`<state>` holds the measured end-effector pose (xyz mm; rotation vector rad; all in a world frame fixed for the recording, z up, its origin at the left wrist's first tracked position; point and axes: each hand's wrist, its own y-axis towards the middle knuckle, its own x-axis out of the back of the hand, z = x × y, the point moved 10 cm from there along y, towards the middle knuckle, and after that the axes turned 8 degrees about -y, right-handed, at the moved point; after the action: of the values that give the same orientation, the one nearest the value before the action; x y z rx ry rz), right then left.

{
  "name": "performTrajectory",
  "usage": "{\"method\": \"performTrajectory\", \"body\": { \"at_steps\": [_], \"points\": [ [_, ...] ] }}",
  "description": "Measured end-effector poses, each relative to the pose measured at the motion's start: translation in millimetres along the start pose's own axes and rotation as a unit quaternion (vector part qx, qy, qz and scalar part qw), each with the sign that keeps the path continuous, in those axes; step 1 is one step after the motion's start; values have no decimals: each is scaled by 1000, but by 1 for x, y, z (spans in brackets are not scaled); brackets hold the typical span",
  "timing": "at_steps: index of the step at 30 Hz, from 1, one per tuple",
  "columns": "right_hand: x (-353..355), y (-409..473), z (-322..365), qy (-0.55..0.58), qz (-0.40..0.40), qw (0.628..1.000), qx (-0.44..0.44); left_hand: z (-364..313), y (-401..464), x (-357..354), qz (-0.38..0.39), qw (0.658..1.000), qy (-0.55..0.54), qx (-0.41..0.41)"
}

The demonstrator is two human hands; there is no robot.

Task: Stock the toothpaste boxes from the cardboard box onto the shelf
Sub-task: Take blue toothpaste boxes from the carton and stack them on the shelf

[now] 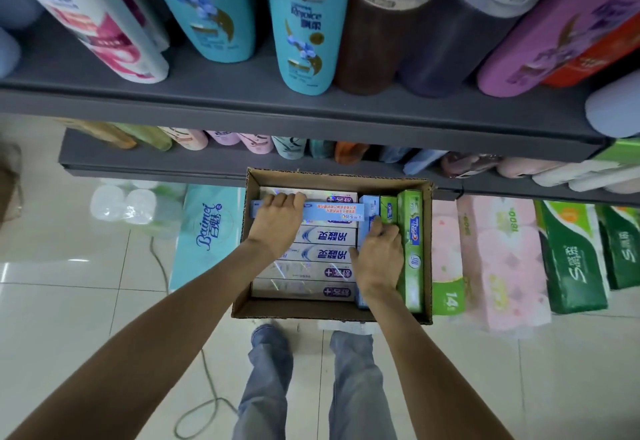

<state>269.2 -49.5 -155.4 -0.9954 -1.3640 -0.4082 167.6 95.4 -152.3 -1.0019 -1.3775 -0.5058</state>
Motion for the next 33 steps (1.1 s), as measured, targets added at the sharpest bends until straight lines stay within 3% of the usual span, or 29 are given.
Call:
{"method": "performTrajectory", "body": {
  "at_steps": [5,8,11,13,17,21,25,27,30,33],
  "points": [
    [4,5,-3,15,-14,999,-45,-10,-25,34,-112,988,-53,-90],
    [0,7,-5,81,28,995,-54,-4,-38,58,-131,981,-128,-57],
    [2,7,-9,173,48,980,-90,21,-46,60,-80,967,-241,38],
    [2,7,-8,218,55,971,-85,42,-55,52,-41,930,-347,114],
    [13,-4,-17,345,57,934,-74,54,-85,36,26,792,-572,211],
    [62,-31,-21,510,47,858,-52,50,-108,61,38,712,-668,214],
    [132,-58,-18,550,17,834,33,40,-123,106,81,623,-758,174],
    [161,-68,-15,563,6,823,70,40,-127,128,96,593,-784,158],
    [199,-85,-11,579,18,808,110,39,-133,164,113,597,-783,132],
    [241,-100,-9,556,-12,819,144,30,-136,198,129,561,-812,101]
  ]
}}
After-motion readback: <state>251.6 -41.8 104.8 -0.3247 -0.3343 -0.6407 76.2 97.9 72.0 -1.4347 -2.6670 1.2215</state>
